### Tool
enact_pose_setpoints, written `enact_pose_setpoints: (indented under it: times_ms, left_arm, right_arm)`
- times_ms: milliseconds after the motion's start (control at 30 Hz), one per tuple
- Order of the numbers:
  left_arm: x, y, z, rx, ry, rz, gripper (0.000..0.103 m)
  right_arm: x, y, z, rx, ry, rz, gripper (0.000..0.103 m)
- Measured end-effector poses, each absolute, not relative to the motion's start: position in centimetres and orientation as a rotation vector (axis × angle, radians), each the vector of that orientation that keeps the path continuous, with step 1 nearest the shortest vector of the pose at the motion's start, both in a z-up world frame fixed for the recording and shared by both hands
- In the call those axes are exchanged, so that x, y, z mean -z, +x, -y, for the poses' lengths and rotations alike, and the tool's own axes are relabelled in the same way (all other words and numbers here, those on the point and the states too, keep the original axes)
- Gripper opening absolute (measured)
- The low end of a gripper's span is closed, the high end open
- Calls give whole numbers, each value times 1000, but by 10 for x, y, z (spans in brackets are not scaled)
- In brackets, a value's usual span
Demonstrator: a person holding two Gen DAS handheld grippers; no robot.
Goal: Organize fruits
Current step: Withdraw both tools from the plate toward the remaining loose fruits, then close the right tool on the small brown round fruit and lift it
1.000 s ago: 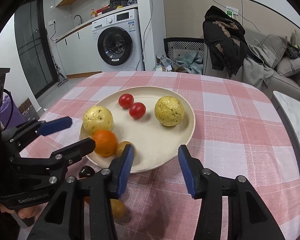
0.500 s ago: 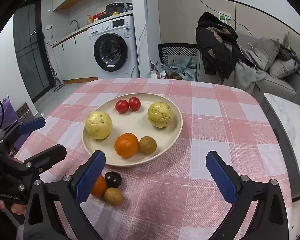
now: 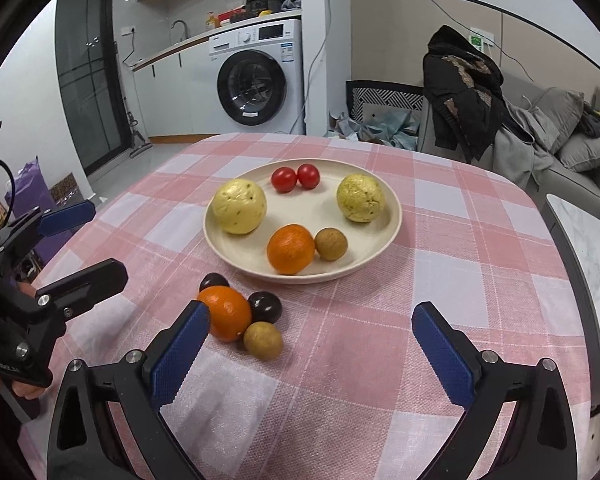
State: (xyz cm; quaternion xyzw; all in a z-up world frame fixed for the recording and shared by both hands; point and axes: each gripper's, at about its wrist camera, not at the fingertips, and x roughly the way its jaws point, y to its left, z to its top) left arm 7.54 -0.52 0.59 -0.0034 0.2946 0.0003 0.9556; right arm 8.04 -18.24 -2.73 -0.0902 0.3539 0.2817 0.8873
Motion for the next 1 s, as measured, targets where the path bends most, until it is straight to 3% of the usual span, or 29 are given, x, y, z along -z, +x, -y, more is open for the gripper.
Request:
enact_pose_setpoints:
  times_ms: [1000]
  left_arm:
    - [18, 89, 2, -28, 3, -654, 102]
  right_arm:
    - [48, 77, 175, -669, -231, -840, 103]
